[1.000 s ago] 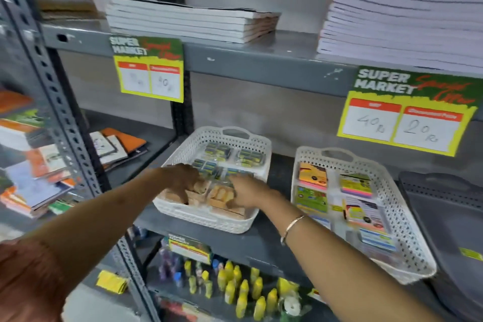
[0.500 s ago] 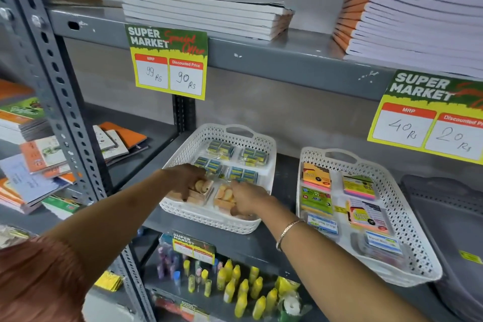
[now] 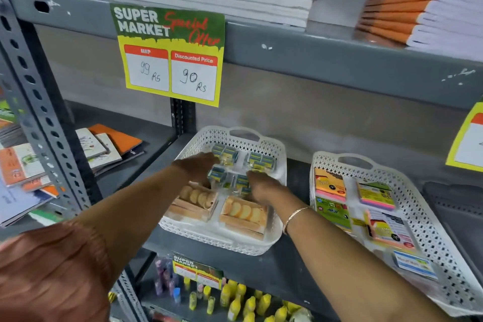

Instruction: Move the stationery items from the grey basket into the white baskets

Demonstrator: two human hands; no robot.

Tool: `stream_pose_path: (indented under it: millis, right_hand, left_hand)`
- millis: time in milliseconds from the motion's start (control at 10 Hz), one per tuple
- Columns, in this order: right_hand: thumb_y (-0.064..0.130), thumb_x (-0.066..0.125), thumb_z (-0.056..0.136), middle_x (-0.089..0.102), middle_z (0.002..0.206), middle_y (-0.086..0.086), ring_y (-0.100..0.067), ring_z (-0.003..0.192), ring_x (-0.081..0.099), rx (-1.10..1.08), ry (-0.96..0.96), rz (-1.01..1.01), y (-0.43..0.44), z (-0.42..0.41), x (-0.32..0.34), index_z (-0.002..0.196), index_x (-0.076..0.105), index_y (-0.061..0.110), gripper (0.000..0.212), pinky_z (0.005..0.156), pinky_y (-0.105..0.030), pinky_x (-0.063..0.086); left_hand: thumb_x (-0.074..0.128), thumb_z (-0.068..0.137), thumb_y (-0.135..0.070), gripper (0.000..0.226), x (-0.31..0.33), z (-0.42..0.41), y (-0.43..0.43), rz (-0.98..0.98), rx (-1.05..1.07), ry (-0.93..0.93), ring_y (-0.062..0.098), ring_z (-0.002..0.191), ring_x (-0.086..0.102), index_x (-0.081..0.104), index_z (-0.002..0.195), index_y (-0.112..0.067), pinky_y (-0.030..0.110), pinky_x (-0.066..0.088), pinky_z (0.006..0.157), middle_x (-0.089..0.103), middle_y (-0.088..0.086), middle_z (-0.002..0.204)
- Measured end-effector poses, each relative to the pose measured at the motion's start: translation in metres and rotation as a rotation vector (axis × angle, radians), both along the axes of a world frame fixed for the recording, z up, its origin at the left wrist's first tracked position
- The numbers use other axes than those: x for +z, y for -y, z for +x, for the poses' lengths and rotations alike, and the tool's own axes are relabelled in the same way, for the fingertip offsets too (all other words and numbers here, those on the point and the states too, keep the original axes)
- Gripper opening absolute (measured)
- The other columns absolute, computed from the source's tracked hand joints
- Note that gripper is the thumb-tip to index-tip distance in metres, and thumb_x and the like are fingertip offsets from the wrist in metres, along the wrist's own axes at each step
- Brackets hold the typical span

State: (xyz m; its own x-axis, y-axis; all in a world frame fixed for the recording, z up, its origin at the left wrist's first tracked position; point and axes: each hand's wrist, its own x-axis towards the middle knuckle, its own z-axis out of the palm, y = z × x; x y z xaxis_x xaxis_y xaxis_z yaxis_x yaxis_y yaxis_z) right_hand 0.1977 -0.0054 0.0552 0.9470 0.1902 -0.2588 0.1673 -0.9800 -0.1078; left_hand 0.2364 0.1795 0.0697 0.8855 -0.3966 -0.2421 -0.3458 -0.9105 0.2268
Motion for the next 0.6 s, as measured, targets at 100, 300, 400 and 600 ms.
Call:
stream_pose_path:
  millis: [100, 300, 400, 600]
  right_hand:
    - [0.007, 0.054, 0.093, 0.045, 0.142, -0.015, -0.031, 0.127, 0.049, 0.004, 0.005, -0.002, 0.001, 0.004, -0.004, 0.14, 0.038, 0.006, 0.05, 0.099, -0.038, 0.045]
    - [0.011, 0.062, 0.089, 0.051, 0.135, -0.016, -0.032, 0.122, 0.053, -0.023, 0.032, 0.031, 0.002, 0.01, -0.009, 0.131, 0.047, 0.004, 0.045, 0.096, -0.038, 0.048]
    - [0.01, 0.061, 0.089, 0.049, 0.137, -0.016, -0.032, 0.123, 0.051, -0.047, 0.013, 0.02, 0.002, 0.012, -0.013, 0.132, 0.047, 0.005, 0.045, 0.097, -0.039, 0.048]
    - [0.035, 0.066, 0.086, 0.036, 0.147, -0.012, -0.031, 0.137, 0.034, -0.049, 0.101, 0.091, 0.005, -0.004, 0.004, 0.144, 0.033, 0.007, 0.072, 0.107, -0.045, 0.039]
  left_hand:
    - [0.064, 0.081, -0.009, 0.058, -0.013, 0.009, 0.001, 0.032, 0.007, -0.065, 0.029, 0.123, 0.04, 0.037, 0.132, -0.002, 0.027, 0.039, 0.093, 0.039, 0.015, 0.138]
    - [0.07, 0.069, 0.001, 0.057, -0.029, 0.03, -0.009, 0.025, -0.07, 0.018, 0.029, 0.105, 0.05, 0.048, 0.12, -0.012, 0.04, 0.044, 0.088, 0.051, 0.015, 0.121]
    - [0.071, 0.067, 0.002, 0.062, -0.035, 0.036, -0.011, 0.018, -0.074, 0.031, 0.029, 0.107, 0.049, 0.047, 0.122, -0.014, 0.044, 0.043, 0.09, 0.05, 0.014, 0.124]
    - [0.073, 0.074, -0.019, 0.077, -0.036, 0.026, -0.006, 0.077, -0.061, 0.062, 0.033, 0.123, 0.037, 0.029, 0.138, -0.011, 0.043, 0.034, 0.102, 0.038, 0.018, 0.137]
